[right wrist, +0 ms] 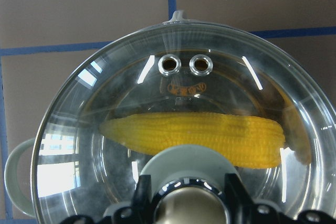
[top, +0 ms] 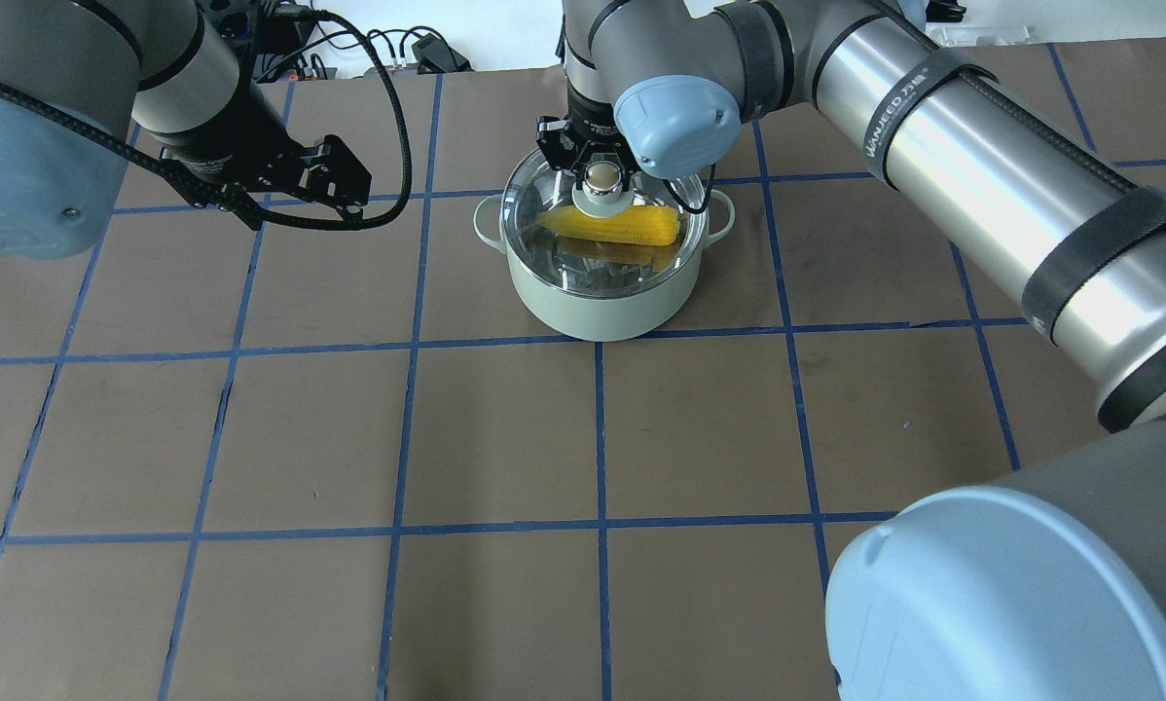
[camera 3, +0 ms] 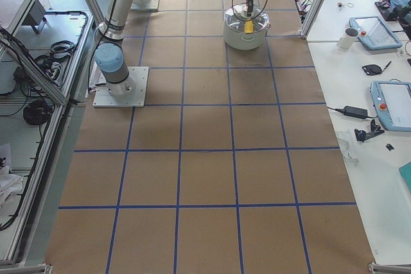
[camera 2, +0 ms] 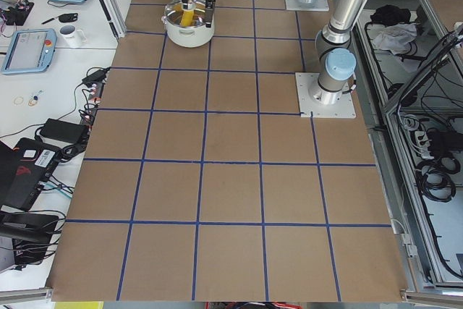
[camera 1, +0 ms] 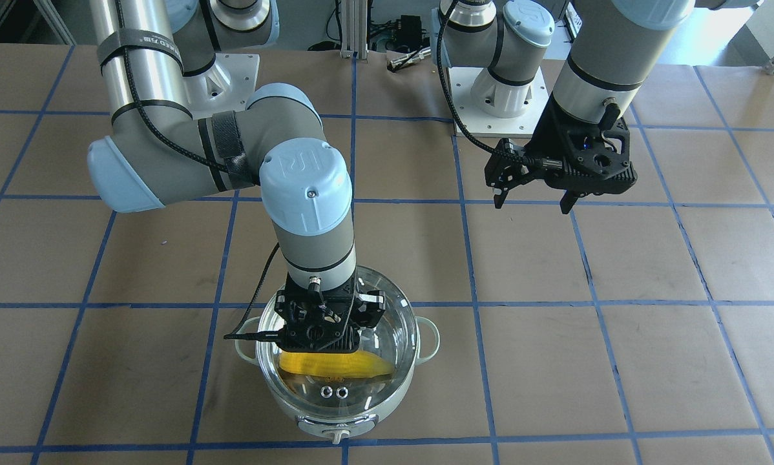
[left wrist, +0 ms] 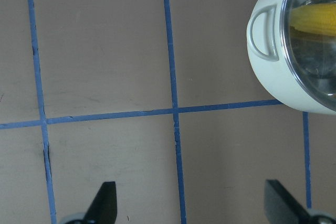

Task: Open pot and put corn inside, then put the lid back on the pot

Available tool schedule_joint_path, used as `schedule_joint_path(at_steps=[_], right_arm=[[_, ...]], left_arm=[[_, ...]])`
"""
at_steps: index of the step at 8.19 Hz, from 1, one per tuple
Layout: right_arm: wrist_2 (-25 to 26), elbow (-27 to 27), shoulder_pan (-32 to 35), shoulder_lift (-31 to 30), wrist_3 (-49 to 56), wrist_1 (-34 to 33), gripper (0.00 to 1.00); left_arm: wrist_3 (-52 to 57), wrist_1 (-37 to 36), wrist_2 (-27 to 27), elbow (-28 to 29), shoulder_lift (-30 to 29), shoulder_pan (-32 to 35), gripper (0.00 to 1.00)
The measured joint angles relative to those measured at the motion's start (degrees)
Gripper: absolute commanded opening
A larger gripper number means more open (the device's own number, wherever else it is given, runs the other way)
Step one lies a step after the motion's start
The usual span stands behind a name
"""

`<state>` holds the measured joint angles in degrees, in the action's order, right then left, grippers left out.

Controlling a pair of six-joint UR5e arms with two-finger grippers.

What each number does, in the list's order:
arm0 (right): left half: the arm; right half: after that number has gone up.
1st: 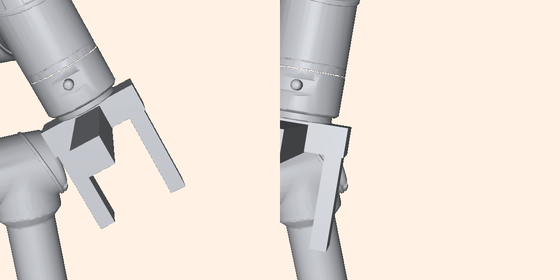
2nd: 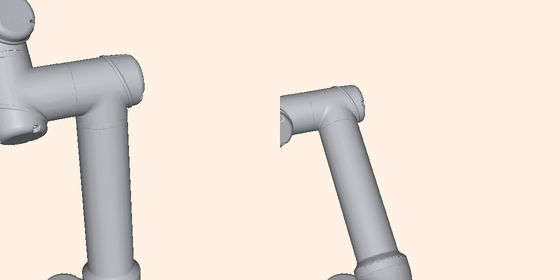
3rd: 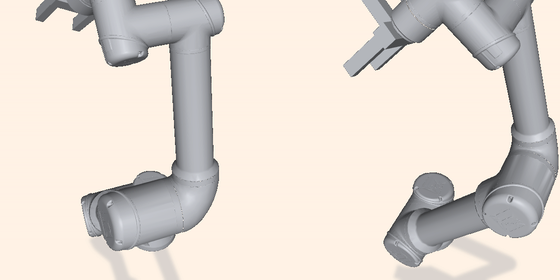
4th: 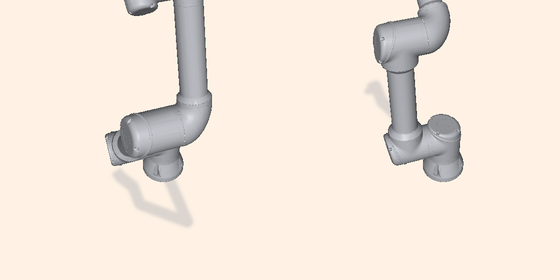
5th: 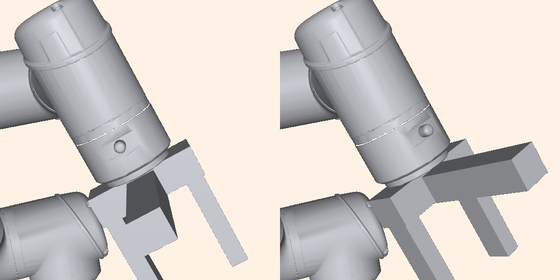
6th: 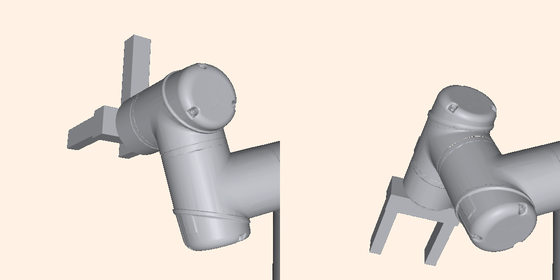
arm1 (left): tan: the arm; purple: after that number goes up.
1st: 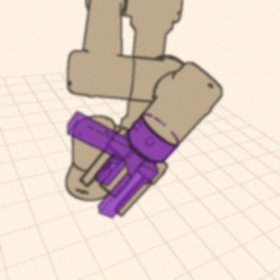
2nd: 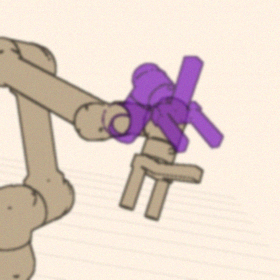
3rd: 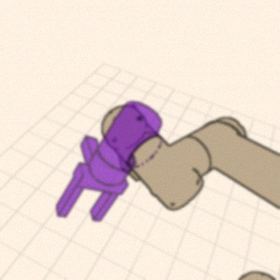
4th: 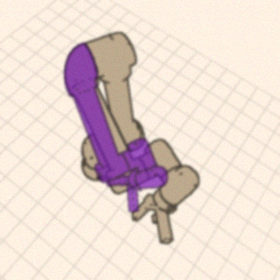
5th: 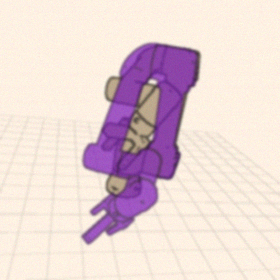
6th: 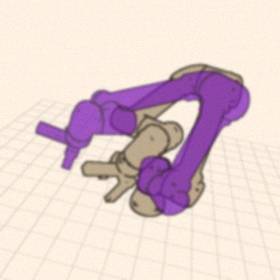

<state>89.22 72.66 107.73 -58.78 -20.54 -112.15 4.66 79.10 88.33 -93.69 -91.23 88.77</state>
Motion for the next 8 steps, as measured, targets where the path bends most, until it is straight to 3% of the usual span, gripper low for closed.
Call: schedule_joint_path(at_steps=[1, 4, 8], right_arm=[[-0.01, 0.02, -0.03, 0.07, 0.08, 0.00, 0.87], [0.21, 0.09, -0.14, -0.82, 0.02, 0.36, 0.94], [0.19, 4.00, -3.82, -12.10, 6.38, 7.72, 1.00]], left_arm=[[0.00, 0.00, 0.00, -0.03, 0.00, 0.00, 1.00], [0.00, 0.00, 0.00, -0.03, 0.00, 0.00, 1.00], [0.00, 0.00, 0.00, 0.00, 0.00, 0.00, 1.00]])
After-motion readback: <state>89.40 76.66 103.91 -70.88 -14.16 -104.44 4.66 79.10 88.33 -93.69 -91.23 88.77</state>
